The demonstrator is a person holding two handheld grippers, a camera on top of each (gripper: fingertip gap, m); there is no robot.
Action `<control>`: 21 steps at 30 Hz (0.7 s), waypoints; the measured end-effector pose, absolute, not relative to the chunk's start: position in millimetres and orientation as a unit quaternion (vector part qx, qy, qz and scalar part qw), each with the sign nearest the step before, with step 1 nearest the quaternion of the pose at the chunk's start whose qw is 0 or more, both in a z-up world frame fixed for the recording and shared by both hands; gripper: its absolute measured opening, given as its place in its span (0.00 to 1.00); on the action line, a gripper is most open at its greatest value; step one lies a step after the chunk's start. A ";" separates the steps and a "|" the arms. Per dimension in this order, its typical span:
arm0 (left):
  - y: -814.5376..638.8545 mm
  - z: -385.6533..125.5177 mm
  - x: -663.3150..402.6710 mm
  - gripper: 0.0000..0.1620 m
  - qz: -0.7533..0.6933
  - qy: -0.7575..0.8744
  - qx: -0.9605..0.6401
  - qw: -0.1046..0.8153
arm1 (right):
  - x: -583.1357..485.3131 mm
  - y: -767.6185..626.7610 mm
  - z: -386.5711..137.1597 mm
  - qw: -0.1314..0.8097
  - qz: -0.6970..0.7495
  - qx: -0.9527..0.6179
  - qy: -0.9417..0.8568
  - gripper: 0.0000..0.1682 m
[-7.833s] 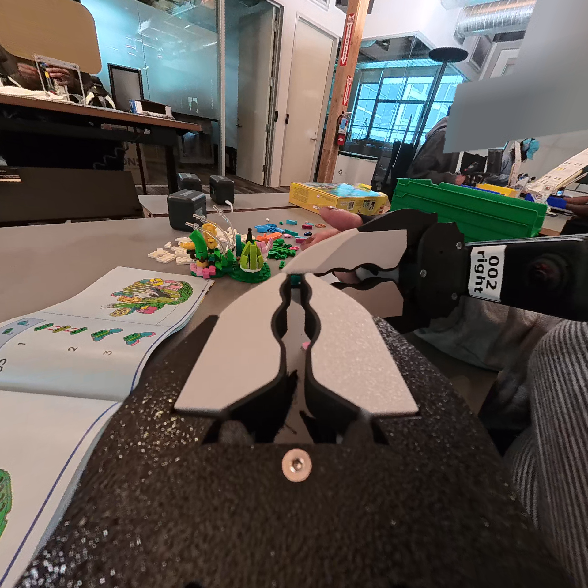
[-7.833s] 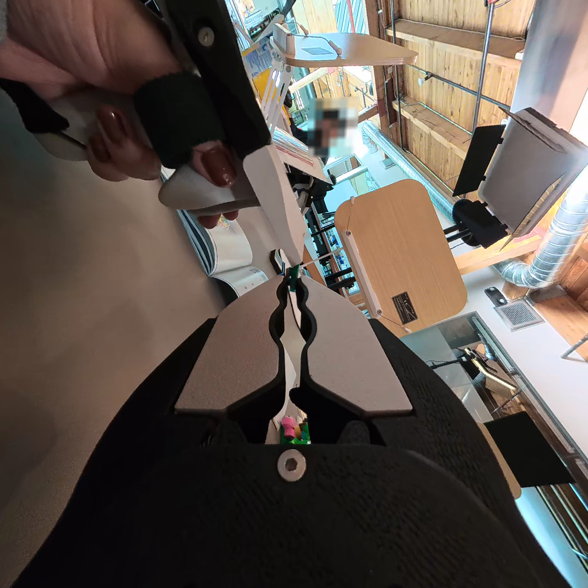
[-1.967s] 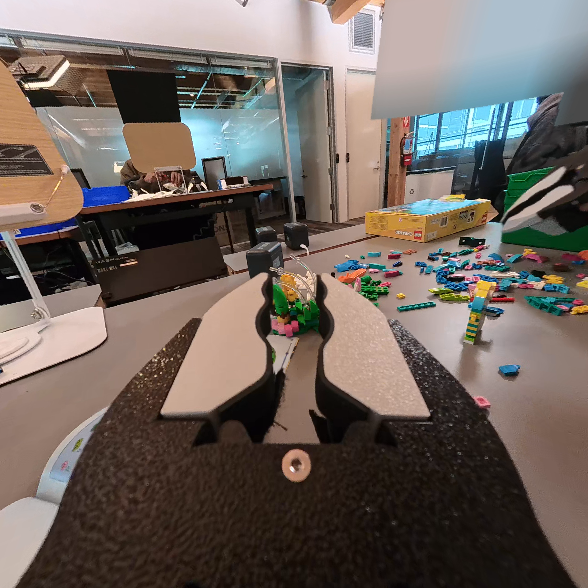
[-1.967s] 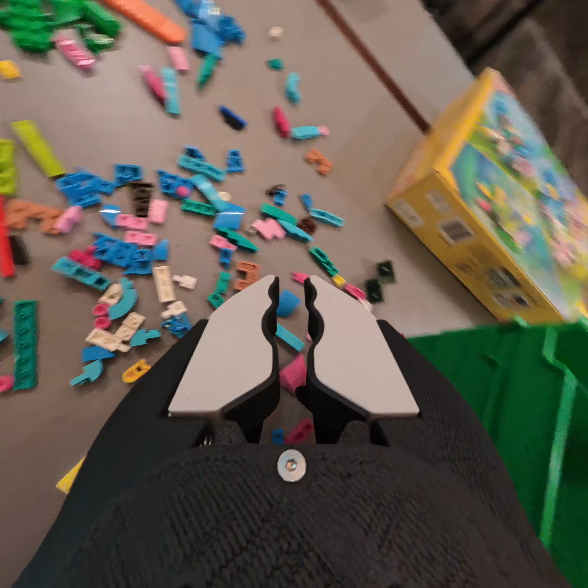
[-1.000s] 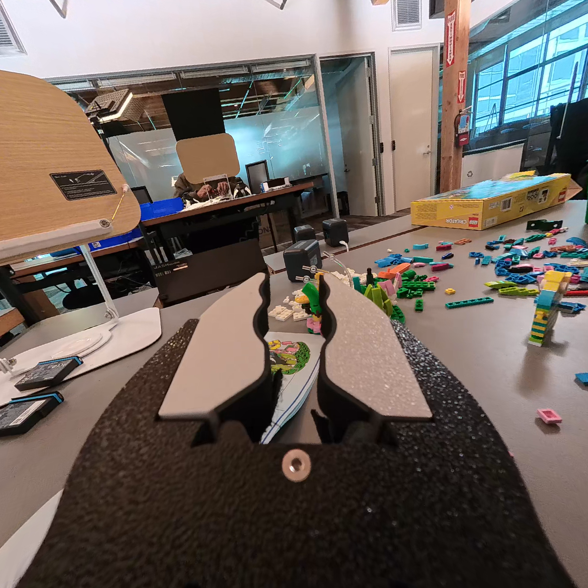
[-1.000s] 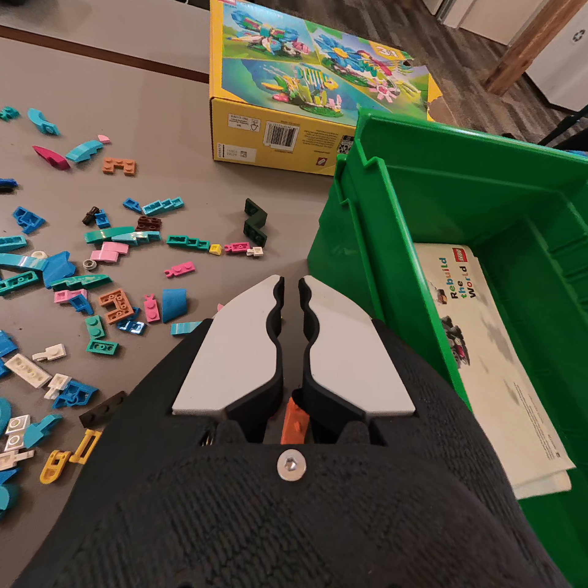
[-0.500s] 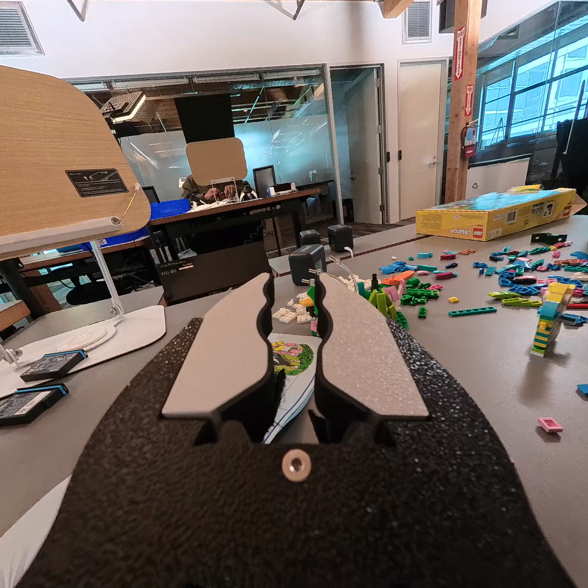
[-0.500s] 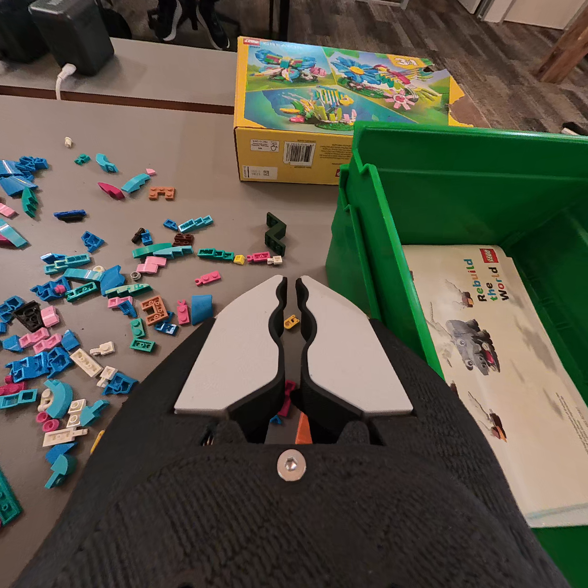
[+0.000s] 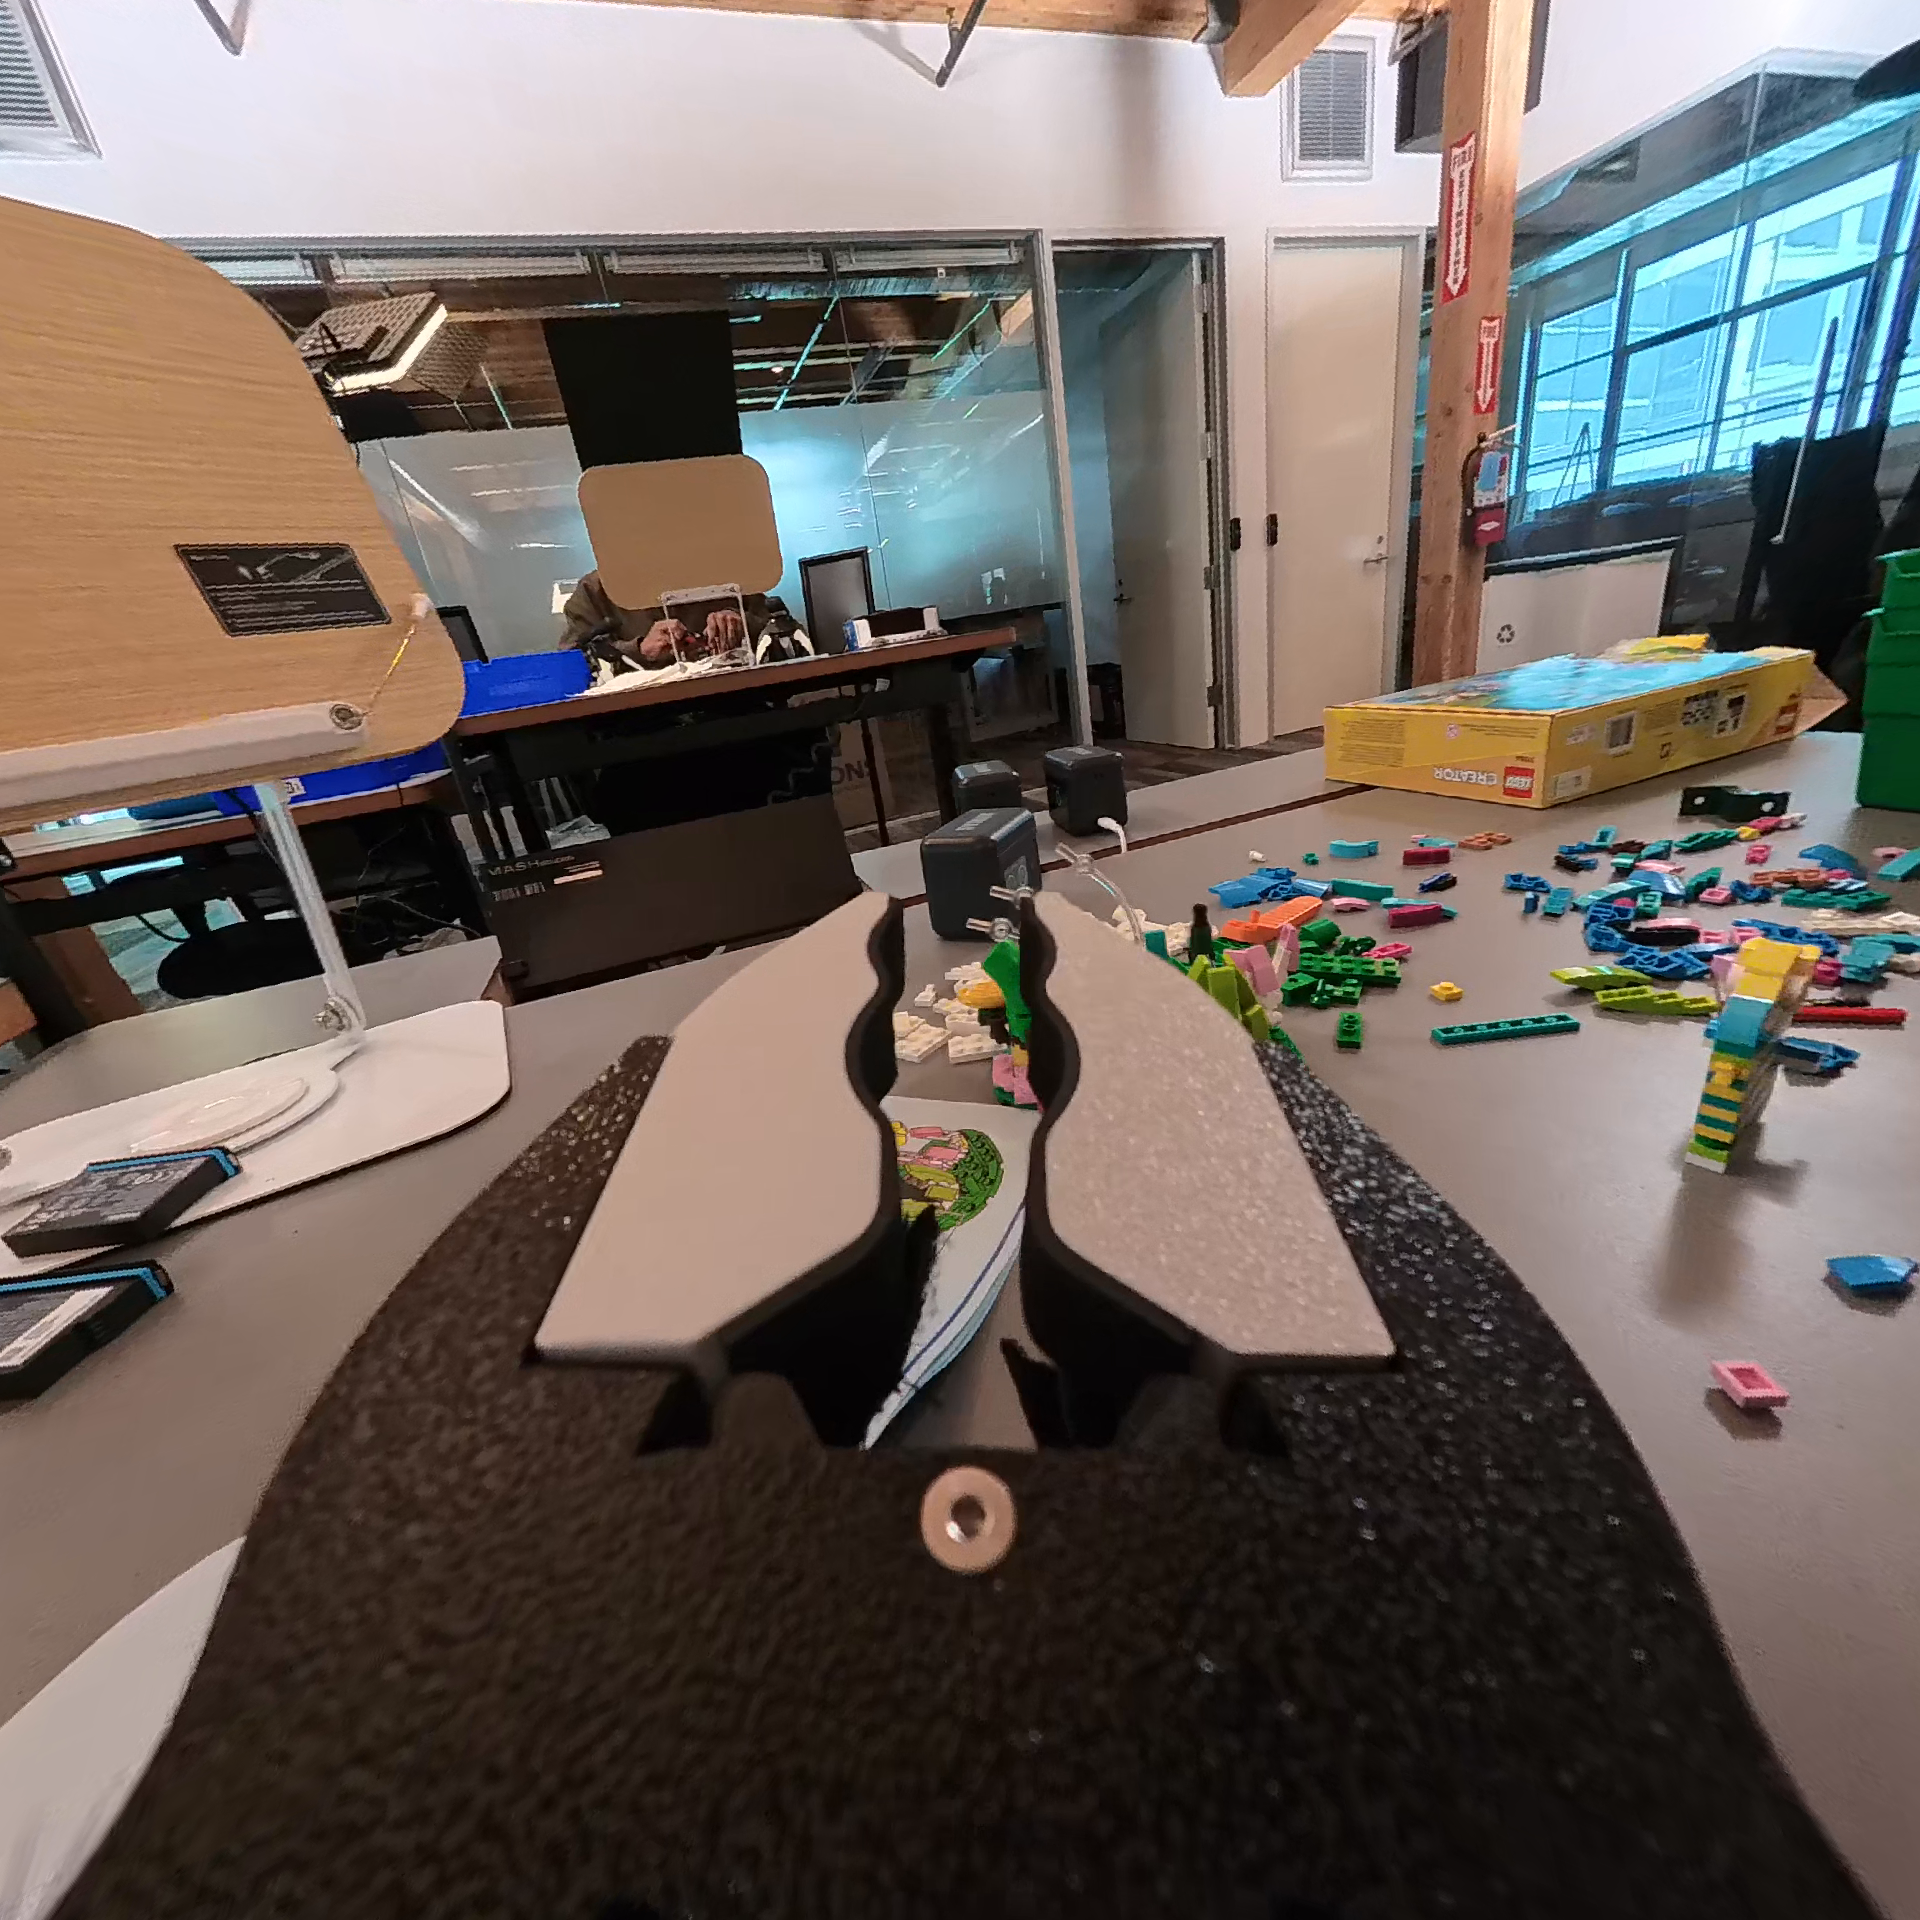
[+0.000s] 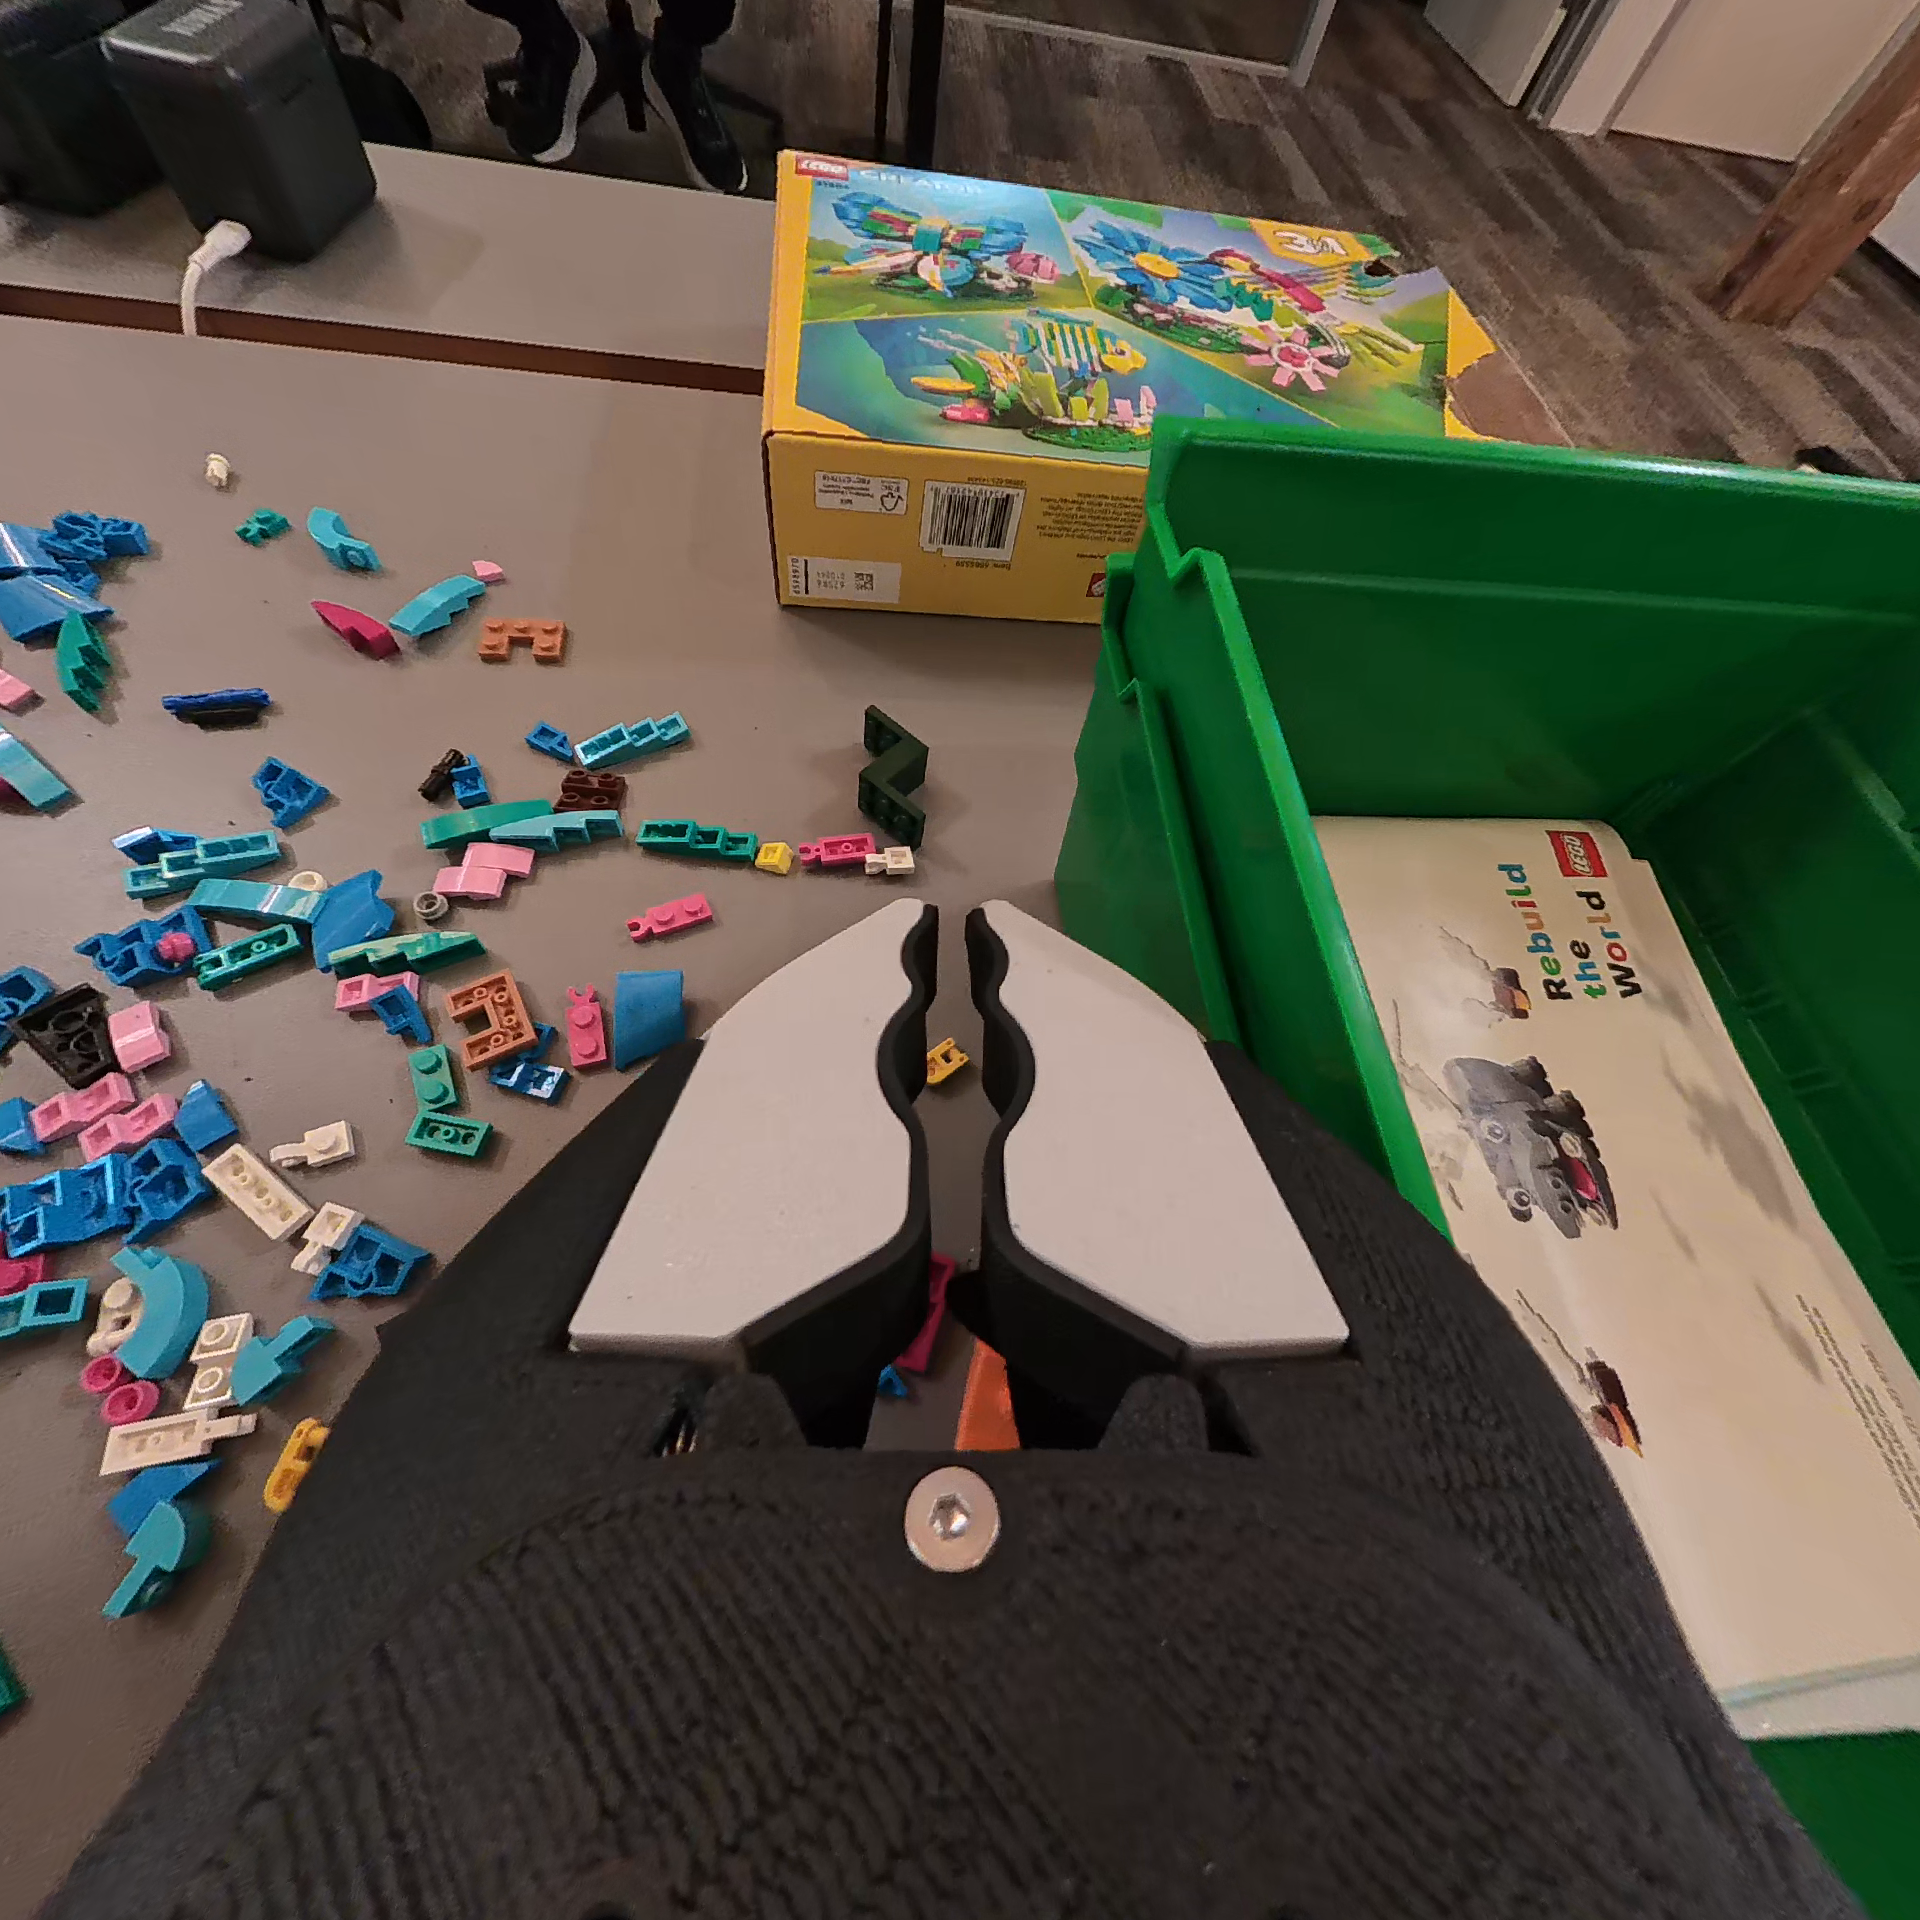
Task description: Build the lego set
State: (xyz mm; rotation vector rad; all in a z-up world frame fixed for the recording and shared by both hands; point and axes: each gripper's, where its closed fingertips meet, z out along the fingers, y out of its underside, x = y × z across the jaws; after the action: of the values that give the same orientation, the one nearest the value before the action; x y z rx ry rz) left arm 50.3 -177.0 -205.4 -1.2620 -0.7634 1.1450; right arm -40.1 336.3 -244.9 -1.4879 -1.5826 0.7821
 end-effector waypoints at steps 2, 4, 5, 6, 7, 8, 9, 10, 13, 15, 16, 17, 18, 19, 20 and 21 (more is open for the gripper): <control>-179.6 -204.7 50.2 0.12 0.489 -0.335 -0.537 0.600 | -40.1 336.2 -245.4 0.407 0.307 -0.588 -0.628 0.03; -179.6 -204.7 50.4 0.11 0.486 -0.335 -0.537 0.602 | -40.1 336.4 -245.8 0.408 0.304 -0.588 -0.629 0.03; -178.0 -205.2 50.5 0.10 0.486 -0.332 -0.541 0.601 | -40.1 336.3 -245.9 0.409 0.303 -0.587 -0.629 0.03; -176.2 -206.0 50.5 0.10 0.488 -0.328 -0.546 0.597 | -40.1 336.3 -246.1 0.409 0.302 -0.587 -0.630 0.03; -173.9 -206.8 50.7 0.10 0.490 -0.323 -0.552 0.593 | -40.1 336.3 -246.1 0.410 0.301 -0.587 -0.630 0.03; -171.5 -207.7 50.8 0.09 0.492 -0.318 -0.558 0.588 | -40.1 336.4 -246.3 0.411 0.300 -0.586 -0.631 0.03; -169.5 -208.6 50.9 0.09 0.494 -0.313 -0.563 0.584 | -40.1 336.4 -246.6 0.411 0.298 -0.586 -0.631 0.03; -167.9 -209.4 51.0 0.09 0.495 -0.310 -0.567 0.581 | -40.1 336.4 -247.0 0.412 0.297 -0.585 -0.632 0.03; -166.6 -210.0 51.1 0.08 0.496 -0.307 -0.571 0.578 | -40.1 336.6 -248.0 0.415 0.291 -0.584 -0.634 0.03; -167.9 -209.5 51.1 0.07 0.494 -0.310 -0.568 0.581 | -40.0 336.8 -248.8 0.416 0.287 -0.584 -0.636 0.03; -168.8 -209.2 51.1 0.07 0.493 -0.312 -0.566 0.583 | -40.0 336.8 -249.0 0.416 0.286 -0.583 -0.636 0.03; -169.7 -208.8 51.2 0.07 0.492 -0.313 -0.564 0.585 | -40.1 336.8 -249.1 0.417 0.285 -0.583 -0.636 0.03; -170.5 -208.5 51.2 0.07 0.491 -0.315 -0.562 0.587 | -40.1 336.8 -249.2 0.417 0.285 -0.583 -0.636 0.03; -171.0 -208.3 51.2 0.07 0.490 -0.316 -0.561 0.588 | -40.1 336.7 -249.2 0.417 0.285 -0.583 -0.636 0.03; -171.2 -208.3 51.1 0.07 0.490 -0.317 -0.560 0.588 | -40.1 336.8 -249.3 0.417 0.285 -0.583 -0.636 0.03; -171.3 -208.2 51.1 0.07 0.490 -0.317 -0.560 0.589 | -40.1 336.7 -249.4 0.418 0.285 -0.582 -0.637 0.03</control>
State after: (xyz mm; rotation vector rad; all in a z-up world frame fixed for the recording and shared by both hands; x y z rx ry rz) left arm 51.1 -171.3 -208.2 -1.3041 -0.7379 1.1401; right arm -40.1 336.7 -249.4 -1.4614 -1.5972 0.7154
